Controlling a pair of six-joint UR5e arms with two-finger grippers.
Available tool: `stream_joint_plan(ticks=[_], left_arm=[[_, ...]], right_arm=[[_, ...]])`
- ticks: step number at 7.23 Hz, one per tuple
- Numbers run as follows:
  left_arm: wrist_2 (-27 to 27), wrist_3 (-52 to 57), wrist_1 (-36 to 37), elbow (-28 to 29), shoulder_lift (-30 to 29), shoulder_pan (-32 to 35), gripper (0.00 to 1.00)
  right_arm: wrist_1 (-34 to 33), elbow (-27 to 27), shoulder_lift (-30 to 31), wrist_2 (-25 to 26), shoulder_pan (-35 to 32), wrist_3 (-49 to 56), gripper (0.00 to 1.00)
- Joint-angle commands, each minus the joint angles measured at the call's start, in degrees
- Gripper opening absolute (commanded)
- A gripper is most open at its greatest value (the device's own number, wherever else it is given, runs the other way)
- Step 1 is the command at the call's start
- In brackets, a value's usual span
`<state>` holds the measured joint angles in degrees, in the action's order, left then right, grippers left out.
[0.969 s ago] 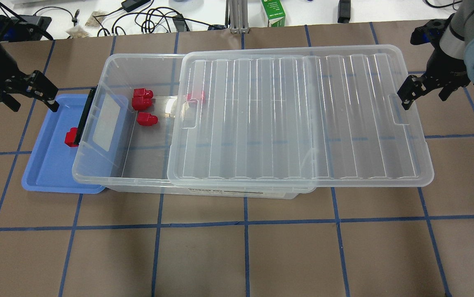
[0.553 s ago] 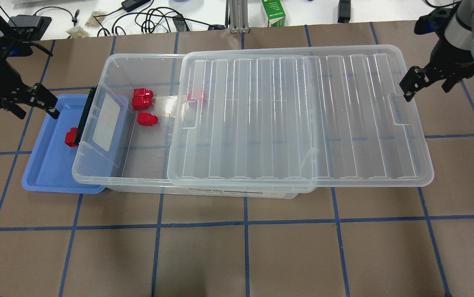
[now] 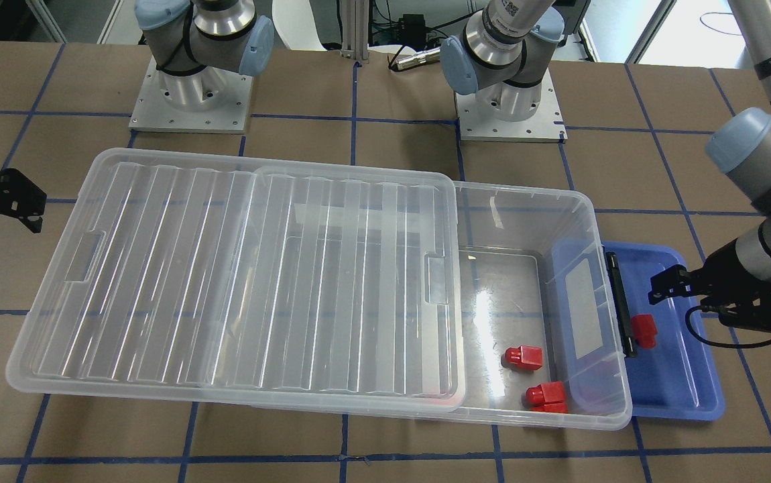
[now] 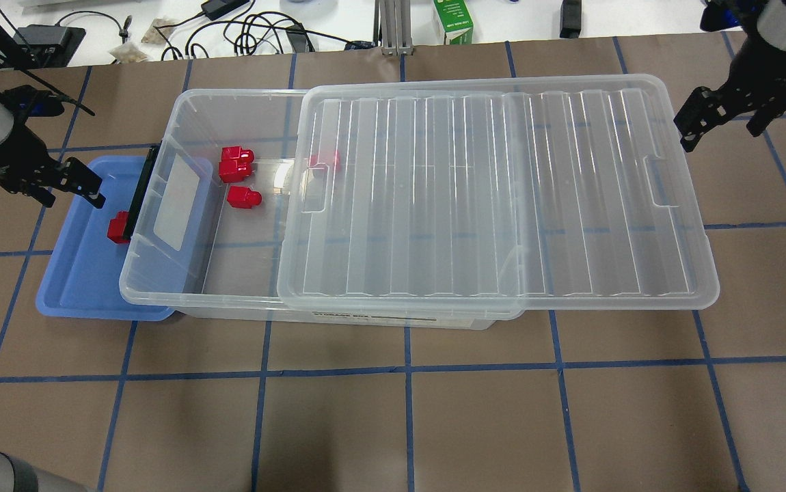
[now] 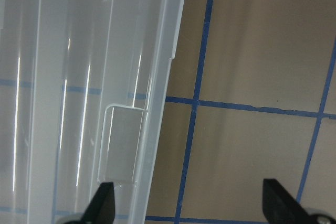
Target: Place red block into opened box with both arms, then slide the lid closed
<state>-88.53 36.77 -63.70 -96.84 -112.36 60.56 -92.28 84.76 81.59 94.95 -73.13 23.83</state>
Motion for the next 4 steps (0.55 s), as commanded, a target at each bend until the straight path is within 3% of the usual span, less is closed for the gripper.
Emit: stream_joint_plan(ticks=[1, 3, 4], left_arm=[[0.9, 0.14, 4.72, -1.06, -3.82, -0.09, 1.0], [0.81, -0.21, 5.07, -1.24, -6.46, -0.09, 1.0], [0.73, -3.17, 4.9, -1.76, -6.82, -0.09, 1.0]], right_arm=[[2.97, -1.61, 1.11, -0.55, -0.52, -1.32, 1.0], [4.38, -1.53, 2.26, -3.69, -3.31, -10.04, 1.0], [3.87, -1.62, 2.17, -2.85, -7.16, -14.46, 1.0]])
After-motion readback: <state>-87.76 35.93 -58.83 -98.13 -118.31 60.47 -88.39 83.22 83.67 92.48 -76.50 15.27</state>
